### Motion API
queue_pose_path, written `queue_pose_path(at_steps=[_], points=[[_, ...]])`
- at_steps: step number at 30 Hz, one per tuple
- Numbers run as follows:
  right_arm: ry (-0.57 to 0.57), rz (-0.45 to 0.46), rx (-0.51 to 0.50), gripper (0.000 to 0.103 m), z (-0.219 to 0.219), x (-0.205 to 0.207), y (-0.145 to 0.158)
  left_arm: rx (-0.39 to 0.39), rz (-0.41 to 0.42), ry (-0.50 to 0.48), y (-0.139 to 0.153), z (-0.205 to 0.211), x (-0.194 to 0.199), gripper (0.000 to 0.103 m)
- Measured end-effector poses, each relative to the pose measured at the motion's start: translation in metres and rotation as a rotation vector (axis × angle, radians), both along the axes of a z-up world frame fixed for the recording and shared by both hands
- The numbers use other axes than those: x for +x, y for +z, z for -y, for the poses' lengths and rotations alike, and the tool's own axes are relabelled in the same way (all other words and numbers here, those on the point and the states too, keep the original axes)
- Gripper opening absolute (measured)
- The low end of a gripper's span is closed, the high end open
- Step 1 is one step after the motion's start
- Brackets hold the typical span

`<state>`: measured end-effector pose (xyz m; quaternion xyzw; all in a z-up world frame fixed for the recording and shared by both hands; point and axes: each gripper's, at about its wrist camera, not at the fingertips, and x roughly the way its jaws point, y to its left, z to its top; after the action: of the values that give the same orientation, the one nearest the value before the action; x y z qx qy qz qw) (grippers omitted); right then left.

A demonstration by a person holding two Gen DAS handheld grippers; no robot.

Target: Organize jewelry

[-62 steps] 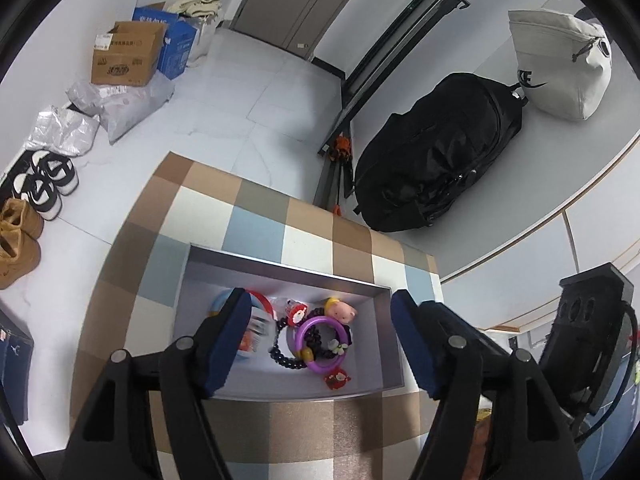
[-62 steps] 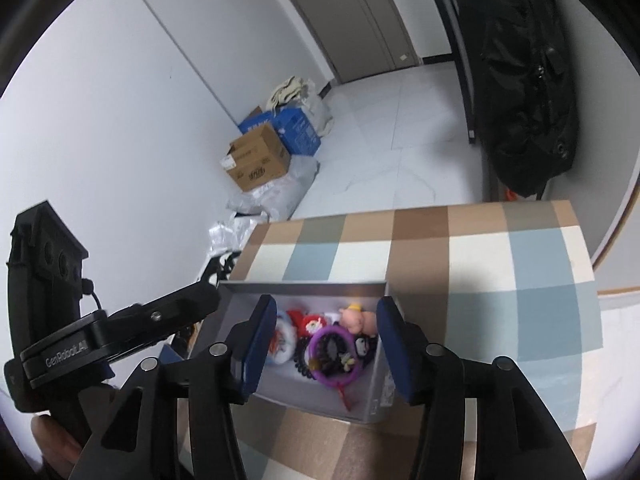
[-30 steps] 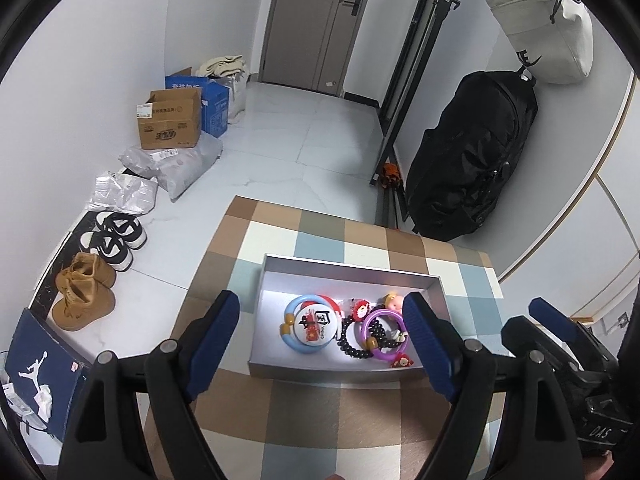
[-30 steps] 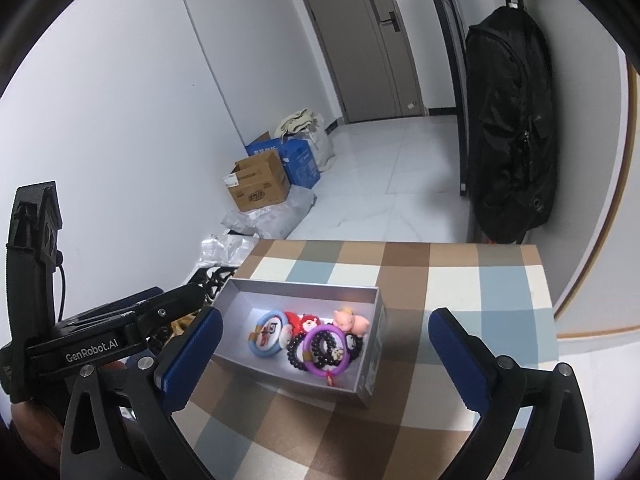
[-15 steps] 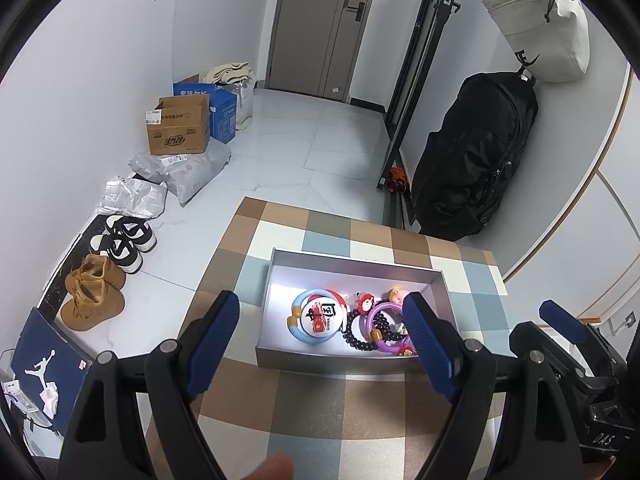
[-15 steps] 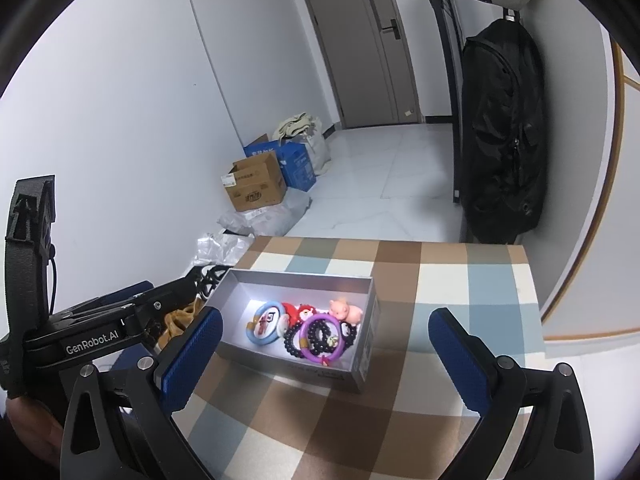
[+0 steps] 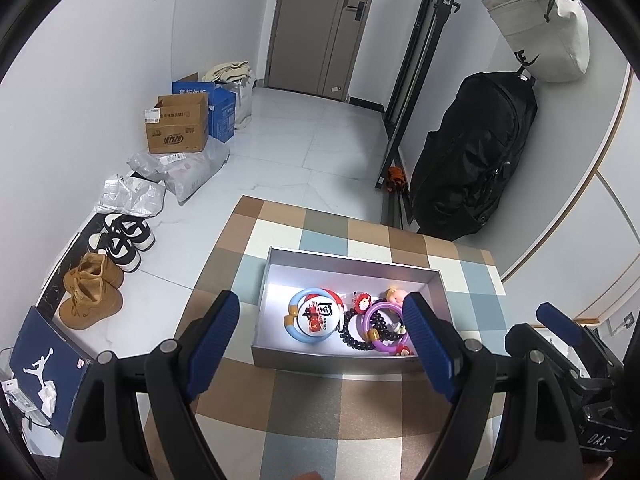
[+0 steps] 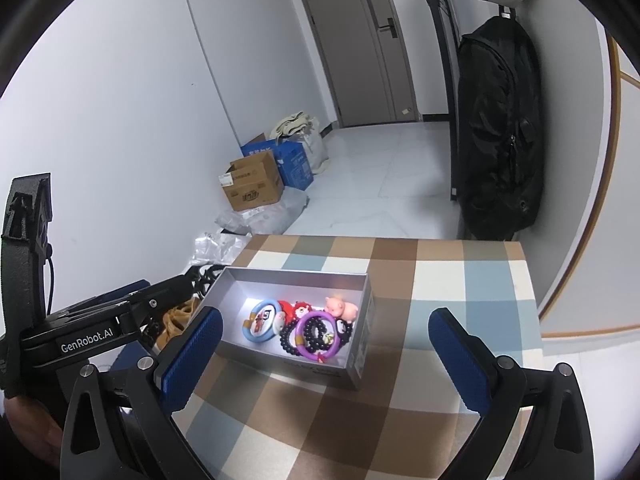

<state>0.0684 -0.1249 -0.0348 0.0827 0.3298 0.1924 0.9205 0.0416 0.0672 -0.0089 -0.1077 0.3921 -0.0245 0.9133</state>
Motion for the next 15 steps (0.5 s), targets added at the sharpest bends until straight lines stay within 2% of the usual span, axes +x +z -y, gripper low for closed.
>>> queue_pose_path(at_steps=[15], points=[[-0.003,-0.015,0.003,0.103,-0.0005,0.0034,-0.0019,-0.013,-0.007,-0.029,0.0001,0.002,0.0008,0.08]])
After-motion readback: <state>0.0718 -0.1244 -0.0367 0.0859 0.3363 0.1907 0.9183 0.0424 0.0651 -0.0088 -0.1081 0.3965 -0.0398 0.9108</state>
